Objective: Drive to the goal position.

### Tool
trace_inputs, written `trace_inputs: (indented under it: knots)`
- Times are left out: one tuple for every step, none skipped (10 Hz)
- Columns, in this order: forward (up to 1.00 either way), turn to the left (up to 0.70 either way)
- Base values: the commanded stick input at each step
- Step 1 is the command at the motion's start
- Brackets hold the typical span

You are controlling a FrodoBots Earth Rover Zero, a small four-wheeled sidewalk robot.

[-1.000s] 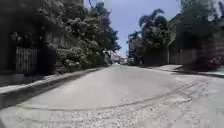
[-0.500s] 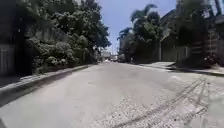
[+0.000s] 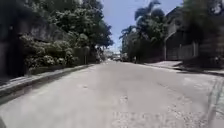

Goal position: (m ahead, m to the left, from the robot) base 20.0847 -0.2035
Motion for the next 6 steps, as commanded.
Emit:
trace_inputs:
  knots:
    - [1.00,0.03]
    - [1.00,0.03]
    - [1.00,-0.29]
    - [1.00,-0.33]
    - [1.00,-0.03]
    - [1.00,0.03]
